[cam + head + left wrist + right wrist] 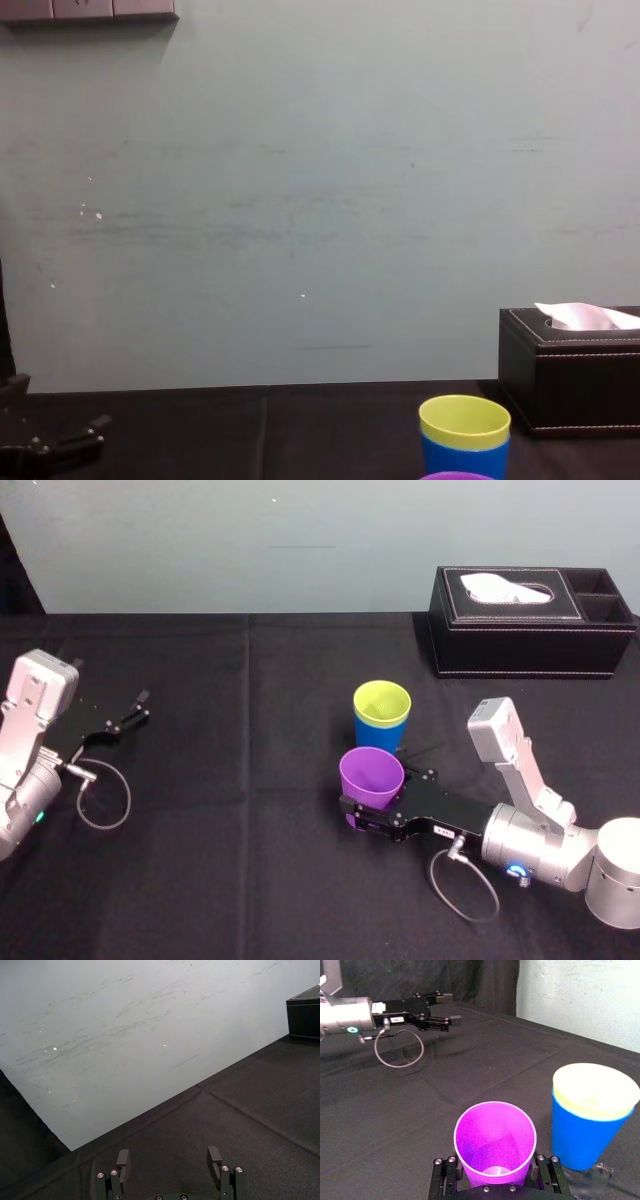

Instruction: Stack the three plastic cups sequentially using one hand.

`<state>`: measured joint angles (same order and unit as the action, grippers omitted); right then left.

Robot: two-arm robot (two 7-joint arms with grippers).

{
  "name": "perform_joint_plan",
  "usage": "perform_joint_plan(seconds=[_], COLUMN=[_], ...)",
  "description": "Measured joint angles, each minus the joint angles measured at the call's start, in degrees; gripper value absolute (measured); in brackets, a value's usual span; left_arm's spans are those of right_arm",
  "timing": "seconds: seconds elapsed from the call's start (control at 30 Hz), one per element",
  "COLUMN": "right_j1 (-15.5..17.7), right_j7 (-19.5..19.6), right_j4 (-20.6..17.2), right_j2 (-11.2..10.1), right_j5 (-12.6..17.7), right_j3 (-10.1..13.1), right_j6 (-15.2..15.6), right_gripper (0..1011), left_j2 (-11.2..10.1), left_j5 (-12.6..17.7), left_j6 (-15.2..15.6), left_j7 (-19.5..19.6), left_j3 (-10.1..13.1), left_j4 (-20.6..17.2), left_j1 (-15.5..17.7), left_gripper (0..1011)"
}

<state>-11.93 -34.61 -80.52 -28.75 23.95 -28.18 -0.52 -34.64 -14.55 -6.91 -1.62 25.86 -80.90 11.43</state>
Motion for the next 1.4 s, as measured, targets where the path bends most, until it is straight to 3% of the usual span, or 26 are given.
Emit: perform_joint_plan(seconds=[0.37, 0.6, 0.83, 1.07, 1.4], right_j1=[-0.27, -3.52, -8.73, -13.15, -15.58], right_j7=[0.98, 1.48, 2.52, 3.5, 3.94], right_j4=[-8.71, -11.87, -9.08, -3.17, 2.34], right_j2=[-3.36, -4.57, -3.18, -0.34, 1.7], right_j5=[1.92, 4.4, 5.8, 6.3, 5.06], right_j3=[2.13, 3.64, 3.39, 1.92, 0.16], right_j6=[4.8, 8.34, 10.64, 11.01, 9.92], right_gripper=[719, 719, 719, 719, 719], left_j2=[0.0, 0.0, 0.0, 0.0, 0.0], left_j5=[0.0, 0.0, 0.0, 0.0, 0.0], left_j6=[0.0, 0.0, 0.0, 0.0, 0.0], left_j7=[0.0, 0.0, 0.0, 0.0, 0.0], left_j3=[0.0, 0.0, 0.0, 0.0, 0.0], left_j4=[0.0, 0.0, 0.0, 0.0, 0.0], left_j1=[0.0, 0.0, 0.0, 0.0, 0.0], left_gripper=[1011, 1011, 1011, 1011, 1012])
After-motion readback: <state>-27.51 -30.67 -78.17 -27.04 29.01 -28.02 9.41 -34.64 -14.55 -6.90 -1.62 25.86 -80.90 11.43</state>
